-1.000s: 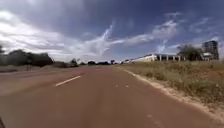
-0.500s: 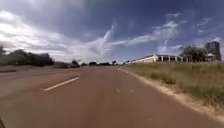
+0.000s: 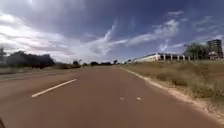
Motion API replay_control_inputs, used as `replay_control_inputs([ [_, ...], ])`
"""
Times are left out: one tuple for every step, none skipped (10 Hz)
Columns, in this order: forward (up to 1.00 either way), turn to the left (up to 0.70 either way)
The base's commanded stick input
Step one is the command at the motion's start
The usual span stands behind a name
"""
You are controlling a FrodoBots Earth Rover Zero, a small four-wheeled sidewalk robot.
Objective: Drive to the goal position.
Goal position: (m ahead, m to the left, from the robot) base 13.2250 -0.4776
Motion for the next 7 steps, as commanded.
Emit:
replay_control_inputs([
  [1.00, 0.00],
  [1.00, 0.00],
  [1.00, 0.00],
  [1.00, 0.00],
  [1.00, 0.00],
  [1.00, 0.00],
  [1.00, 0.00],
])
